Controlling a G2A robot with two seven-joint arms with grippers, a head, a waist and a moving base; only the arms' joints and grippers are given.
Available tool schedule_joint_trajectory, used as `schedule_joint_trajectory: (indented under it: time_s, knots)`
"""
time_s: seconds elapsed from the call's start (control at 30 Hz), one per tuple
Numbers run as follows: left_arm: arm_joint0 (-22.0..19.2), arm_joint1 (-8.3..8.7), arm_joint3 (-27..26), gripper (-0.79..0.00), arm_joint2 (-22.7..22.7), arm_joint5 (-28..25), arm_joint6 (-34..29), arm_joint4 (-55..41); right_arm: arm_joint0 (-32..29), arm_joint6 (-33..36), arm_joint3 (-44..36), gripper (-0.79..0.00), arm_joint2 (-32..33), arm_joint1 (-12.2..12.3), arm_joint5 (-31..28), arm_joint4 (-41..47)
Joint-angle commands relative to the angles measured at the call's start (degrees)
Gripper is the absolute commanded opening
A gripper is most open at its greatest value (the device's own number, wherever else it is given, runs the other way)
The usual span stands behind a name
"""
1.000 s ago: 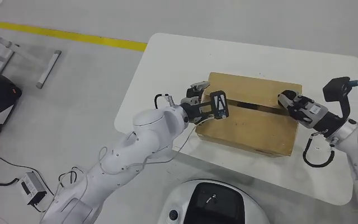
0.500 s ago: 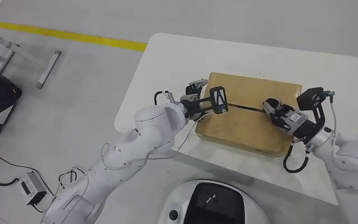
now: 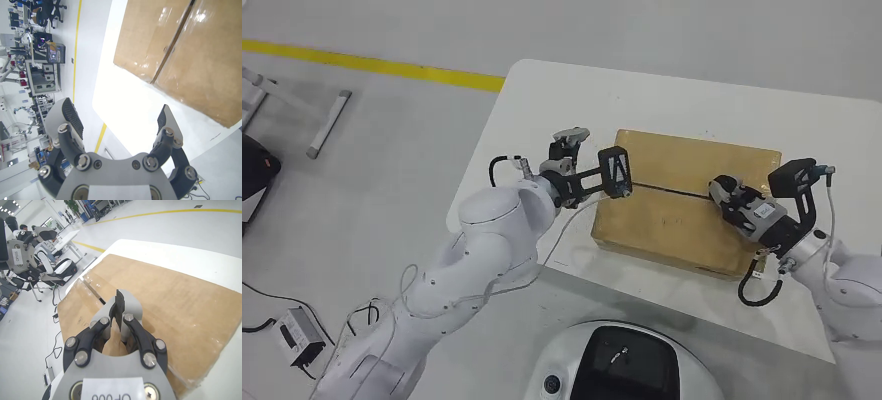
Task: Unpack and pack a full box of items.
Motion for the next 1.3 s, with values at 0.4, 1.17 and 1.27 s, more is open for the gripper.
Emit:
schedule_joint_trajectory:
  time_s: [0.4,1.17,1.27]
  knots:
    - [10.6,0.63,-5.5,0.000,-2.5,2.4,-1.7,1.9,-1.0,0.5,-1.7,-0.785,1.4,-0.1,0.6,-0.3]
    - [14.8,-0.35,8.2,0.000,-2.8,10.9,7.9,2.1,-2.4,2.7,-3.0,-0.785,2.5,-0.2,1.1,-1.3]
    - [13.3,-0.66,10.9,0.000,-1.9,11.9,9.3,3.0,-2.5,3.3,-3.0,-0.785,2.7,-0.2,0.8,-1.5]
